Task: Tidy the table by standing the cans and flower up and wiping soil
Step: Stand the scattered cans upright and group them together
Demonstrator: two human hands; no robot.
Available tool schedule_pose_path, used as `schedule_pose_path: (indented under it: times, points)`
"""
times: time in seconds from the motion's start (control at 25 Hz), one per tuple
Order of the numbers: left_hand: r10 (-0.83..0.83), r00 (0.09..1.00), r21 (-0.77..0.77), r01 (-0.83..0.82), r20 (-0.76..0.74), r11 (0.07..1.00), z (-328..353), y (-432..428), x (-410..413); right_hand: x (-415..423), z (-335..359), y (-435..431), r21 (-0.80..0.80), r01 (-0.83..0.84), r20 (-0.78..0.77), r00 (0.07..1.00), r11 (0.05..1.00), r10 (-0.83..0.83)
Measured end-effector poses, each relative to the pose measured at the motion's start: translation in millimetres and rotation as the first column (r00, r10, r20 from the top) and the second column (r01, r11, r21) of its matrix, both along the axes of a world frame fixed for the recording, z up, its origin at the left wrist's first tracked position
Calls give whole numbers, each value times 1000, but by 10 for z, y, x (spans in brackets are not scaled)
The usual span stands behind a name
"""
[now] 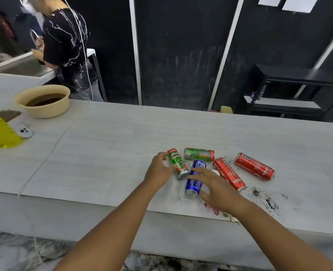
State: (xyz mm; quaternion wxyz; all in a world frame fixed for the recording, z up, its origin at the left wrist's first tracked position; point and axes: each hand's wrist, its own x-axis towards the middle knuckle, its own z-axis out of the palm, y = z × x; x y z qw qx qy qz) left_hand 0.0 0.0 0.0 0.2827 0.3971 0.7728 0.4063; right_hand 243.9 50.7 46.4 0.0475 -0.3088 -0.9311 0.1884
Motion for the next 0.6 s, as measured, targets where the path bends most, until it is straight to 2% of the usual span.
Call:
schedule_pose_path:
  times: [0.12, 0.2, 0.36, 0.48, 0.6]
  points:
    - [-37, 999, -74, 38, 18, 997, 69, 287, -37, -84, -52, 273, 45, -169, 177, 971, 985, 159]
    - [-58, 998, -149, 58, 7, 987, 83, 452, -87, -144, -110, 410, 70, -221, 219, 955, 973, 201]
    - [-87, 994, -229, 71, -63, 971, 3, 561, -125, -179, -285, 564, 162, -314, 206, 938, 935, 279]
    - [-25, 1000, -208, 21, -14, 978, -23, 569, -171, -219, -348, 673, 184, -366, 182, 925, 912, 334]
    - [14, 998, -187, -3, 57, 982, -25, 526, -210, -194, -391, 735, 184, -345, 127, 937, 920, 326]
